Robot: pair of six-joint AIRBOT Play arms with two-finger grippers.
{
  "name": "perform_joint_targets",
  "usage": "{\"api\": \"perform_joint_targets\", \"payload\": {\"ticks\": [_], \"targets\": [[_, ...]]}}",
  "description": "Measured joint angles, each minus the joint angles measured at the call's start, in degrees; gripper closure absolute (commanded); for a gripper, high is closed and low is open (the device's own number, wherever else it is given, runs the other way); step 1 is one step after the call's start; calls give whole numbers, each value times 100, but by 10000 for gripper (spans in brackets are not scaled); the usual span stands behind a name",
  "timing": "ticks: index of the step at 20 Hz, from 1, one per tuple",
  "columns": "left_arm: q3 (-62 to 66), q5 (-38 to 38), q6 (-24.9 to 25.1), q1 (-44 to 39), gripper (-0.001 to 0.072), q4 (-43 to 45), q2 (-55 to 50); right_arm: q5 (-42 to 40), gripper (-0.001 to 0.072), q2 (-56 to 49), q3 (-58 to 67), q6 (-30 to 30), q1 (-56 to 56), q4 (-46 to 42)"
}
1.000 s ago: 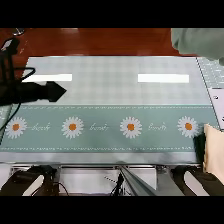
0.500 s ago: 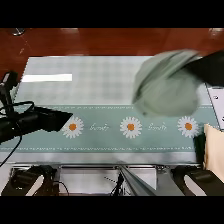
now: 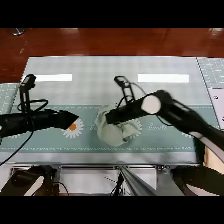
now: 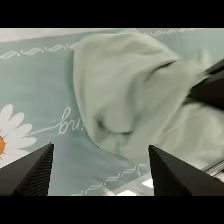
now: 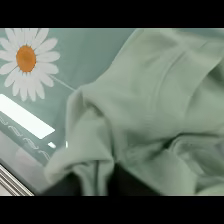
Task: Fold the shirts.
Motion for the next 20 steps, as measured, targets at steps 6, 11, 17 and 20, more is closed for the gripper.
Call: {"api": "perform_joint_targets", "payload": {"ticks": [6,11,17,20], "targets": [[46,-120,-2,-87,7,-4,-518,787,84,-13,577,-446,-931,4],[61,-337,17,-195,7,-472,-728,1672,85,1467,494,-544,-3392,-1001],[109,326,507,-1316,7,-1198,-2015,1886,87,2531,-1497,-887,-5248,-802],[402,979,822,-1867,9,-1397,-2833,1792,94,2691,-2540,-1237,-5484,-127]]}}
